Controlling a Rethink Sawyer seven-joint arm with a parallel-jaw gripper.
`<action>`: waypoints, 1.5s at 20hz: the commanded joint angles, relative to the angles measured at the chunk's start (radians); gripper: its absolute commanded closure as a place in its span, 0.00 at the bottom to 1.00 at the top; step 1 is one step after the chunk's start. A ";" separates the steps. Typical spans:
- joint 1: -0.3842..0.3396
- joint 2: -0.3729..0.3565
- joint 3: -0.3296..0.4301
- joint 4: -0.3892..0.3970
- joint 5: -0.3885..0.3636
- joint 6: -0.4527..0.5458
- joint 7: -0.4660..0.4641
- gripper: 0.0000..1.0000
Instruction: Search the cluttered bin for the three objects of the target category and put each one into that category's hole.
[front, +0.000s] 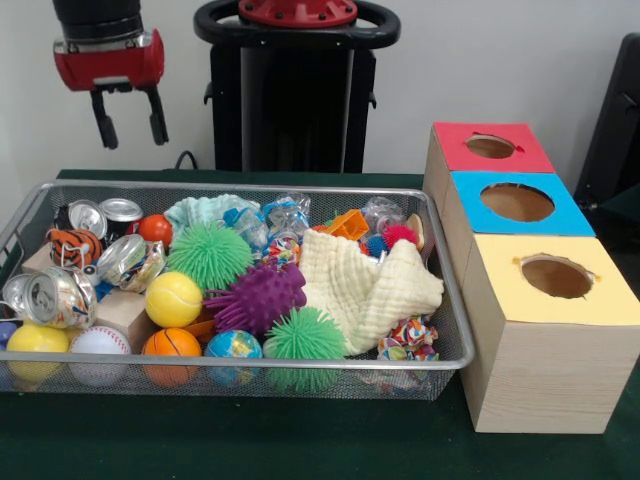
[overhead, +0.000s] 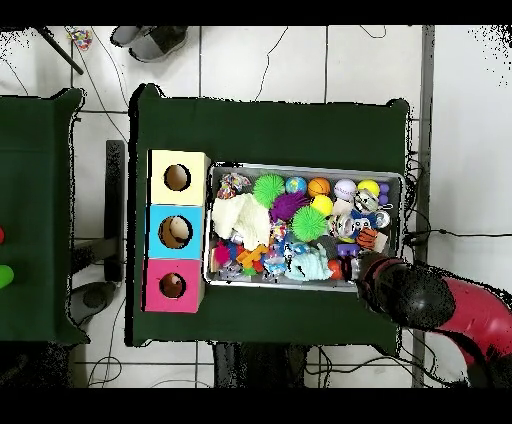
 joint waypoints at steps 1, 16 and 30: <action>-0.022 -0.051 0.005 0.116 0.039 -0.029 0.072 0.00; 0.029 0.075 -0.115 -0.237 -0.052 0.102 0.024 0.00; 0.116 0.206 -0.165 -0.426 -0.089 0.114 0.024 0.00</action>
